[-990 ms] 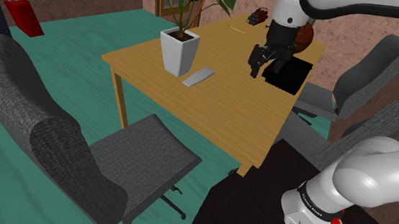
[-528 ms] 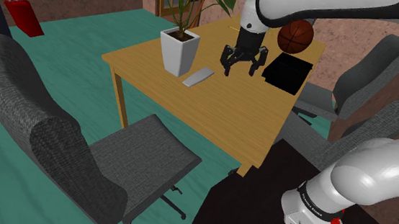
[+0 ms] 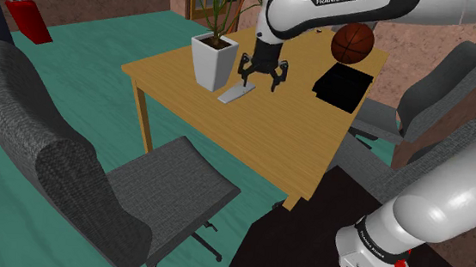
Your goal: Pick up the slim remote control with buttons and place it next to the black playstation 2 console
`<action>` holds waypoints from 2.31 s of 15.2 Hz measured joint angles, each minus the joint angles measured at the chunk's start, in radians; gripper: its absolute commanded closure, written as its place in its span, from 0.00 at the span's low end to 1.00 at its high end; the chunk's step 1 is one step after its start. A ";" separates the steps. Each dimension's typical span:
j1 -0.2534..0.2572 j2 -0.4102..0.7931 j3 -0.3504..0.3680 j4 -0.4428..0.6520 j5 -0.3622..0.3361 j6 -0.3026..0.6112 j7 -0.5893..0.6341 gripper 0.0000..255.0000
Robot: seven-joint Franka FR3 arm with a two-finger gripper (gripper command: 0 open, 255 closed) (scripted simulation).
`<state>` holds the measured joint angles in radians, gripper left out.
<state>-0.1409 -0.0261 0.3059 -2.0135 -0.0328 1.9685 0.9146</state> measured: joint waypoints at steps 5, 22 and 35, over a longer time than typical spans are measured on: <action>-0.005 0.190 -0.016 0.141 -0.047 0.049 0.179 0.00; 0.020 0.577 -0.103 0.457 -0.096 0.135 0.473 0.00; 0.021 0.583 -0.104 0.454 -0.098 0.145 0.474 1.00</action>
<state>-0.1202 0.5573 0.2017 -1.5592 -0.1306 2.1132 1.3888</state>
